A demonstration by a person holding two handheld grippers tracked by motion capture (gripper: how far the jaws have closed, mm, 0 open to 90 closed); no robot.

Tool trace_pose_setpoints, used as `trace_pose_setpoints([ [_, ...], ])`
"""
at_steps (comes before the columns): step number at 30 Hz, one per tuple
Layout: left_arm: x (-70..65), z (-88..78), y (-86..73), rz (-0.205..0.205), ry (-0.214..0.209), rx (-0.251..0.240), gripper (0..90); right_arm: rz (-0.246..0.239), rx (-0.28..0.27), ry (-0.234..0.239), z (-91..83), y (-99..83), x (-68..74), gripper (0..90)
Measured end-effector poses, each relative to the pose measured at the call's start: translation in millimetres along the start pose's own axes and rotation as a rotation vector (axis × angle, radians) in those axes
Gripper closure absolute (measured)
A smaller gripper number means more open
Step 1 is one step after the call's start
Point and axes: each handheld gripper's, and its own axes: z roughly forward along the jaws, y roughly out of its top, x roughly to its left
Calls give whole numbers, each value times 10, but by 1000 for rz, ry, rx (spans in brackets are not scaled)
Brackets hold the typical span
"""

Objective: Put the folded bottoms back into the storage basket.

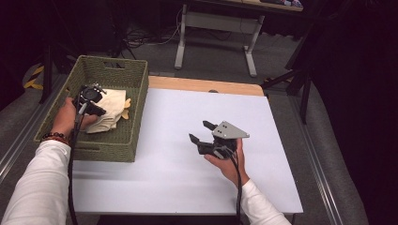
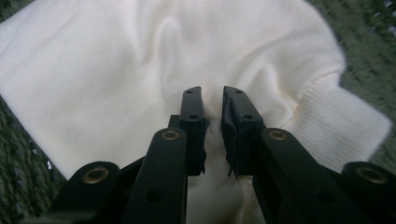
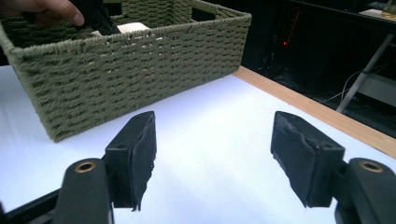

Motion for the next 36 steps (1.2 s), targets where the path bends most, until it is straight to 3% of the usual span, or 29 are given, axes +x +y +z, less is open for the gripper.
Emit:
trace_pose_setpoints([
  [7, -33, 34, 0, 15, 2, 28, 785, -15, 6, -2, -248, -115, -1, 311],
  [14, -47, 28, 7, 30, 21, 26, 781, -23, 24, -23, -438, -235, -5, 299],
  [19, -59, -59, 7, 28, 54, -32, 770, -23, 34, -27, -532, -322, -19, 287],
  [26, -72, -259, -4, 8, 97, -172, 756, -26, 25, -45, -638, -368, -37, 264],
  [36, -139, -505, -37, 4, 101, -298, 720, -36, 7, -55, -746, -404, -68, 240],
])
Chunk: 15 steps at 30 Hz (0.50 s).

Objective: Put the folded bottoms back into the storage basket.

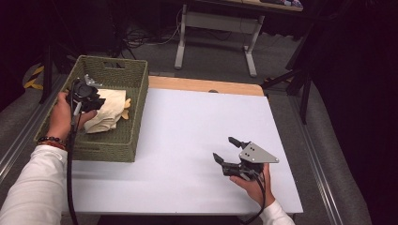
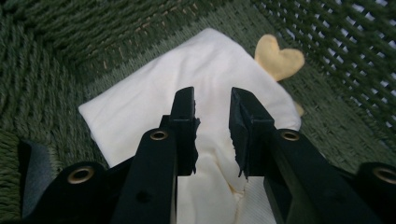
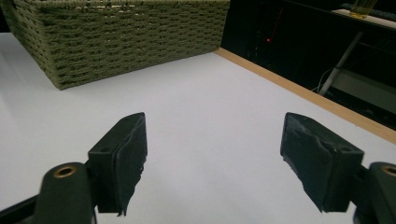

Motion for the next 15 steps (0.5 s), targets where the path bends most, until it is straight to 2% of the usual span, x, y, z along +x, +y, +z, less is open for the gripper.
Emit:
trace_pose_setpoints([
  [5, -35, -104, 10, -3, -5, -56, 703, -8, 2, -5, -20, -11, 4, 237],
  [15, -132, -214, 43, 6, -25, -117, 657, -21, 8, 0, -43, -29, 24, 233],
])
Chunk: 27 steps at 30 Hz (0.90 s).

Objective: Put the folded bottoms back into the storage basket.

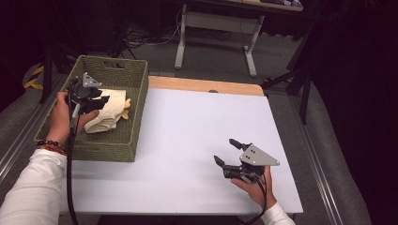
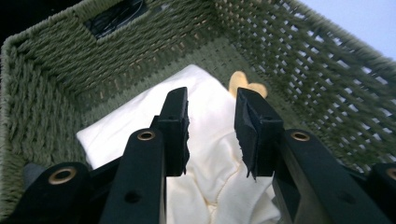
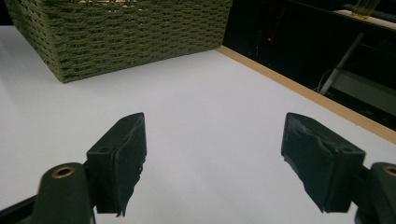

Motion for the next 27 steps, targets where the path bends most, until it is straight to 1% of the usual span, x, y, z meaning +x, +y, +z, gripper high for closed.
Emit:
trace_pose_setpoints([
  [7, -78, -61, 22, 7, -12, -49, 647, -4, 3, -7, -21, -13, -2, 230],
  [9, -98, -86, 26, 5, -24, -67, 642, -4, 5, -8, -27, -18, -3, 228],
  [13, -145, -122, 34, 18, -30, -82, 630, -3, 8, -9, -39, -27, -2, 225],
  [17, -200, -178, 43, 29, -30, -113, 594, -5, 11, -11, -44, -37, -3, 224],
  [18, -212, -187, 41, 25, -28, -126, 585, -3, 11, -11, -44, -38, -3, 224],
  [20, -239, -220, 31, 21, -45, -142, 578, -4, 9, -11, -47, -37, 0, 223],
  [21, -255, -228, 26, 23, -44, -153, 565, -6, 9, -11, -49, -36, 2, 224],
  [22, -275, -245, 21, 29, -40, -165, 554, -6, 10, -10, -49, -35, 5, 223],
  [24, -317, -283, 10, 35, -61, -187, 539, -8, 9, -12, -52, -34, 7, 222],
  [27, -382, -342, -2, 45, -72, -222, 495, -6, 3, -13, -62, -28, 9, 220],
])
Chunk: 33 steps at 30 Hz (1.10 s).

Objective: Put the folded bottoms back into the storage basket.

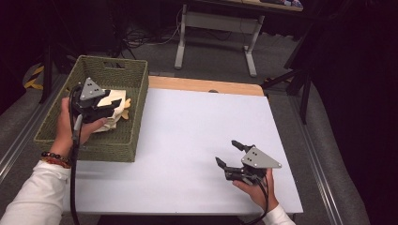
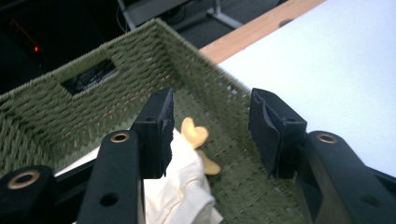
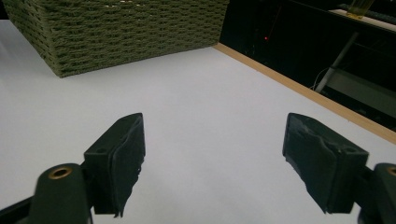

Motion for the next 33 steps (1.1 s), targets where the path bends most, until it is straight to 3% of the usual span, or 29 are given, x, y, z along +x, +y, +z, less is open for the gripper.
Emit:
trace_pose_setpoints([
  [6, -156, -103, -5, 20, -11, -69, 400, 5, 0, 1, -1, 1, 2, 211],
  [8, -196, -129, -7, 18, -41, -90, 374, 9, 4, 0, 0, -5, 5, 198],
  [10, -259, -151, -5, 33, -32, -99, 345, 15, 4, 0, -2, -9, 6, 190],
  [16, -430, -221, -19, 56, -72, -151, 281, 22, 8, -8, -4, -12, 19, 164],
  [33, -734, -321, -120, 79, -132, -217, 173, 9, 3, -18, -65, -25, 37, 152],
])
